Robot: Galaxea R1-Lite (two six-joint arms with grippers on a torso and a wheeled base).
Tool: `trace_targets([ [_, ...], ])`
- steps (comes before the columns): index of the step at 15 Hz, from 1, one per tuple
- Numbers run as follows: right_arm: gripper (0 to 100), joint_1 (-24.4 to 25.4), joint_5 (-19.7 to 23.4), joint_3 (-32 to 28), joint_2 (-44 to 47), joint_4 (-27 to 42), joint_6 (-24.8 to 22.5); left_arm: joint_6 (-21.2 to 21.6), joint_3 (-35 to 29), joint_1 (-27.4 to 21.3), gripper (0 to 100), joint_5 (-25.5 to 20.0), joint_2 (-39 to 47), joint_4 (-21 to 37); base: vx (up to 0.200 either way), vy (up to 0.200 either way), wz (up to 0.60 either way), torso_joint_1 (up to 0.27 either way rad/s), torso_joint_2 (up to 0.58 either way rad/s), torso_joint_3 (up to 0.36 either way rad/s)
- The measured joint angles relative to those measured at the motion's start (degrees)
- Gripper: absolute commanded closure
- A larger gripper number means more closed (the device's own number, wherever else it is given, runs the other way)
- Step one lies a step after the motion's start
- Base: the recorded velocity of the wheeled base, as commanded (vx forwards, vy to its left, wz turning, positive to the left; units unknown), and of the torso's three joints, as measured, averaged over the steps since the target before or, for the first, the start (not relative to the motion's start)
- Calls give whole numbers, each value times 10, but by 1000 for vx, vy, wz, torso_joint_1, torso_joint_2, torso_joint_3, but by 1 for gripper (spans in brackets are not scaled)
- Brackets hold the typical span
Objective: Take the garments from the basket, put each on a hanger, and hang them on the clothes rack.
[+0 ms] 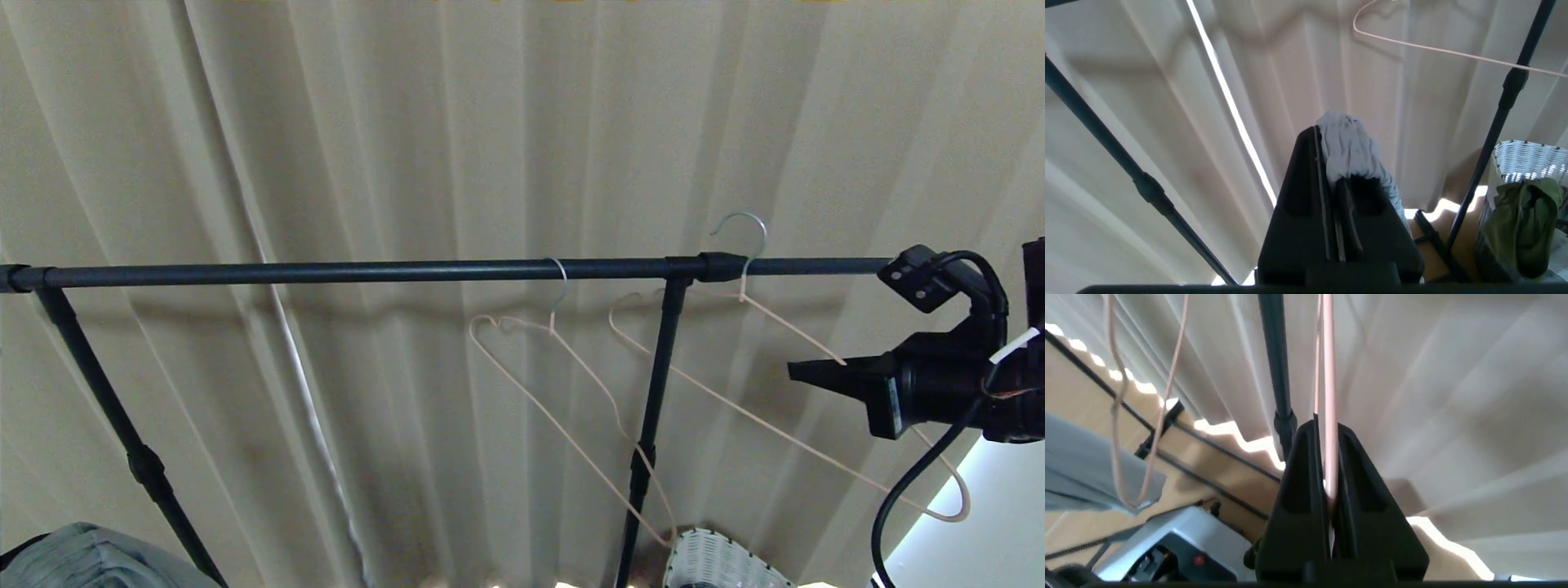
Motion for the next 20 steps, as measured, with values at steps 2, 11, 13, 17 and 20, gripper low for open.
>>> trace_targets([
  [2, 100, 0, -1, 23, -29, -1, 1, 0, 0, 0, 100, 0, 0, 0, 0, 0, 0, 0, 0, 0],
  [11, 100, -33, -17, 167, -229, 5, -2, 1, 0, 0, 100, 1, 0, 0, -67, 0, 0, 2, 2, 0],
  [13, 100, -50, -20, 181, -247, 4, -2, 0, 0, 1, 100, 1, 1, 0, -200, 0, 0, -2, 2, 5],
  [17, 100, -75, -20, 191, -265, 4, -2, 1, 0, 1, 100, 1, 0, 0, -200, 0, 0, -4, 0, 2],
  [20, 100, -78, -20, 198, -269, 2, -2, 1, 0, 1, 100, 1, 0, 0, -200, 0, 0, 2, 2, 2],
])
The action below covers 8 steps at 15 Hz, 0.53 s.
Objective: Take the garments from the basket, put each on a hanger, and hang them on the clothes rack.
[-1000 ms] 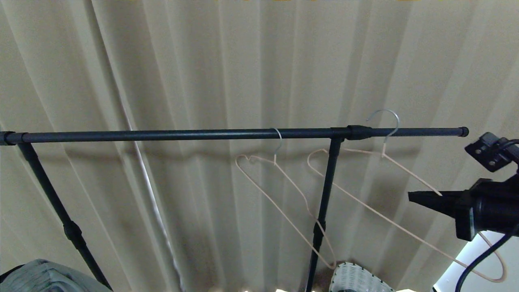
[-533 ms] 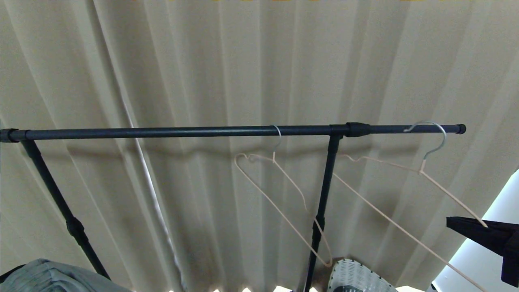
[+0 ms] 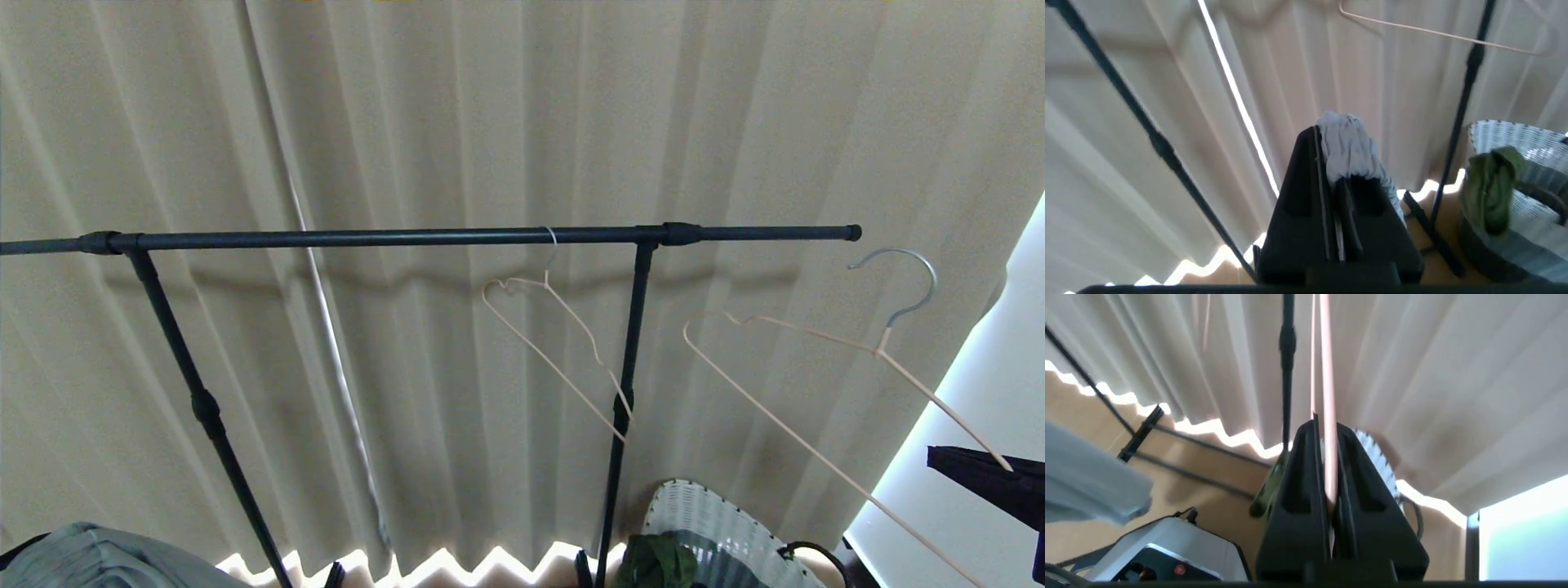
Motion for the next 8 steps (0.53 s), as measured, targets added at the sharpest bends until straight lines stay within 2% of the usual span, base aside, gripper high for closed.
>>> trace_targets([
  [4, 100, 0, 1, 6, -1, 0, 0, 1, 0, 0, 100, 0, 0, 0, -200, 0, 0, 0, 2, 2],
  [8, 100, 0, 1, 10, -2, -1, 0, 4, 4, -1, 100, -1, -1, -1, 0, 0, 0, 0, 0, 0],
])
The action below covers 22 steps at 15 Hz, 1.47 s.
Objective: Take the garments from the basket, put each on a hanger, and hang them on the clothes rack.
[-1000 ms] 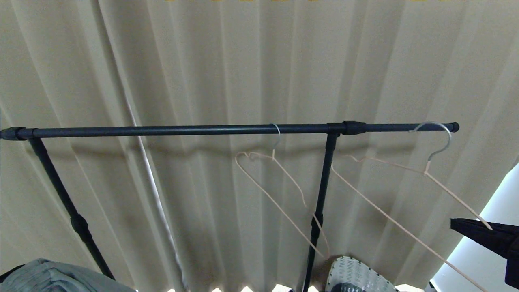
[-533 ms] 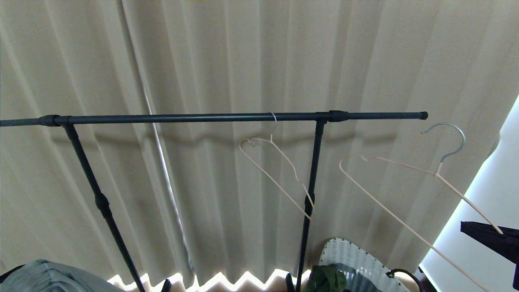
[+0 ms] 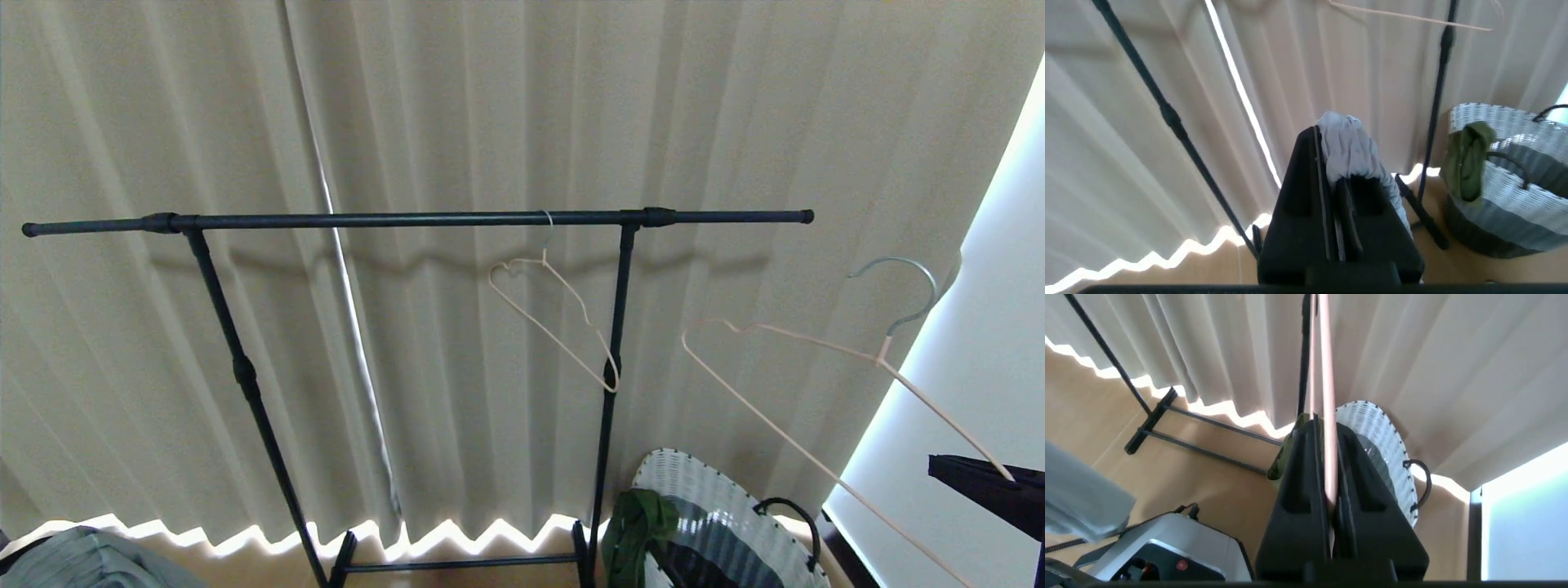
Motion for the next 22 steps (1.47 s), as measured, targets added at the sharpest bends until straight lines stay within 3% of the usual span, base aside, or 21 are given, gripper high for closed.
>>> trace_targets([
  [8, 100, 2, 1, 12, -3, 0, 0, -1, -1, -21, 100, 1, -12, 2, 0, 0, 0, 0, 0, 0],
  [22, 100, 7, 2, 16, -12, 0, -1, 0, -4, -21, 100, 2, -14, 2, 0, 200, 0, 3, 5, 1],
])
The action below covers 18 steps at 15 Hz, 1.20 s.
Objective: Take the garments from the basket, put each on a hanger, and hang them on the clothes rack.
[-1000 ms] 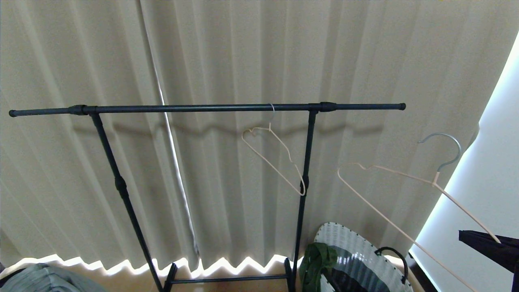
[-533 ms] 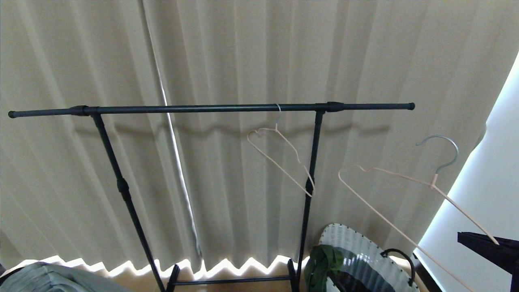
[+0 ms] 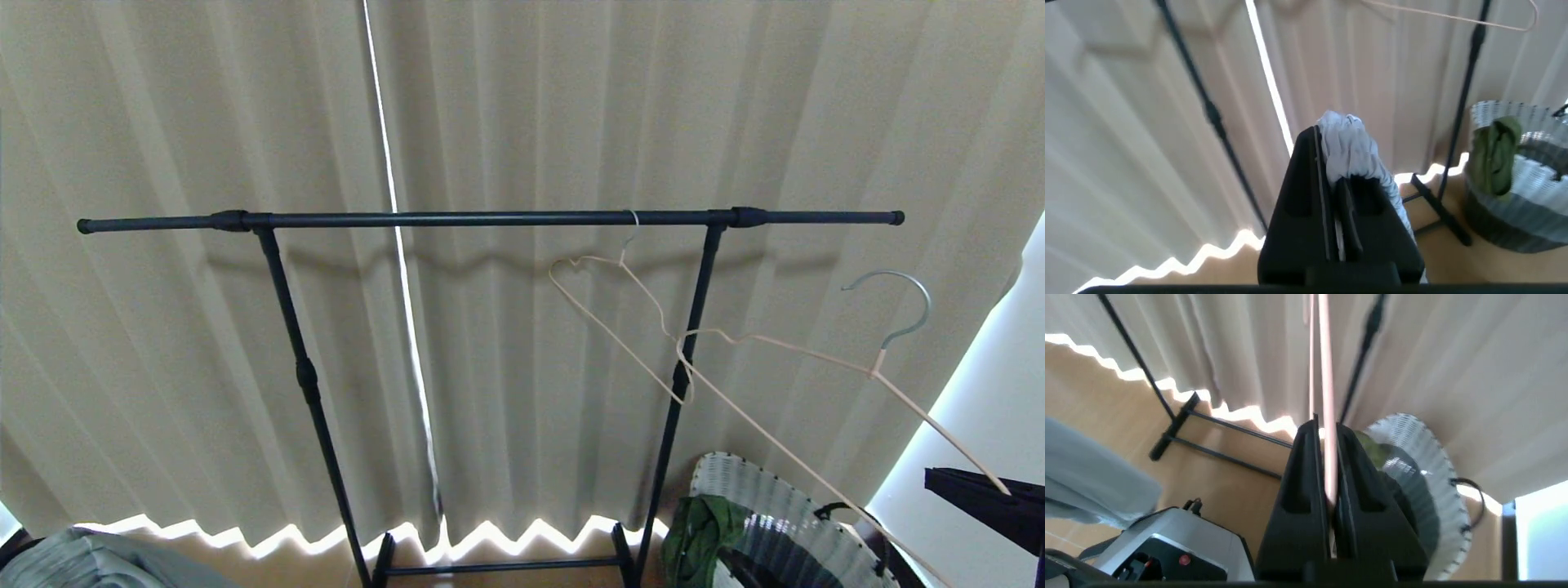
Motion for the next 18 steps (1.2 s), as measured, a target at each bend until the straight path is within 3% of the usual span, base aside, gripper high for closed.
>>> trace_targets([
  [4, 100, 0, 1, -2, -1, -2, 0, 8, 7, -1, 100, -1, -5, 0, 0, 0, 0, 0, 0, 0],
  [8, 100, 0, 2, 0, -2, -2, 1, 57, 21, -2, 100, 0, -17, 3, 0, 0, 0, 0, 0, 0],
  [12, 100, 18, 4, -20, -7, -4, 3, 60, 31, 0, 100, 2, -17, 8, 0, 0, 0, 0, 0, 0],
  [14, 100, 42, 3, -31, -10, -4, 9, 61, 23, 1, 100, 1, 1, 11, 0, 0, 0, 0, 0, 0],
  [18, 100, 152, 3, -60, -10, -3, 66, 63, -57, 1, 100, 2, 100, 12, 0, 0, 0, 0, 0, 0],
])
